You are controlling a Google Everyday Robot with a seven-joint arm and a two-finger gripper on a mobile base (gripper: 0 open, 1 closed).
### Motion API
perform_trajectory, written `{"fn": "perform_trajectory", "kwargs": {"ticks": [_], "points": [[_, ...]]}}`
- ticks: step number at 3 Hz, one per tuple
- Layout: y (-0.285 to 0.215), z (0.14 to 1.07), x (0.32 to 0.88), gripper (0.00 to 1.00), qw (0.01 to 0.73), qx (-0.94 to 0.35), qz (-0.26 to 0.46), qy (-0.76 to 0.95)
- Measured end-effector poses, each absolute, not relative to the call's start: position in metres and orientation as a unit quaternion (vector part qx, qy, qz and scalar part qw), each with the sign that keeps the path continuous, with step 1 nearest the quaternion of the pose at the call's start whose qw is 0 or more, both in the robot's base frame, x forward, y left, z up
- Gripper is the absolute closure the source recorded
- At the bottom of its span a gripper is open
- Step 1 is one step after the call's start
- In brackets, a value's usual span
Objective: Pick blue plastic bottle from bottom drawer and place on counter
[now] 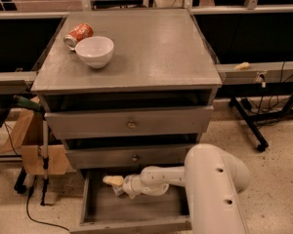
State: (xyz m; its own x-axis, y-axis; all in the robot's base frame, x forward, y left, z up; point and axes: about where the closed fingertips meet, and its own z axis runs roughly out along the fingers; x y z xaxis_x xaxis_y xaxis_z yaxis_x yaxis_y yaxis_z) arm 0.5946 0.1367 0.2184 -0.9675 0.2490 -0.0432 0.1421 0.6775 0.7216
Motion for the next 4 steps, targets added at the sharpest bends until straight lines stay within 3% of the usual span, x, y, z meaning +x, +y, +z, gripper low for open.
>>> {"fn": "perform_trajectory", "kwargs": {"ticks": [2, 4], "points": [[0.145, 0.21, 0.605, 0.0, 0.068, 0.112, 0.407, 0.904], [0.157, 0.2, 0.615, 0.0, 0.078, 0.135, 0.375, 0.914]]}}
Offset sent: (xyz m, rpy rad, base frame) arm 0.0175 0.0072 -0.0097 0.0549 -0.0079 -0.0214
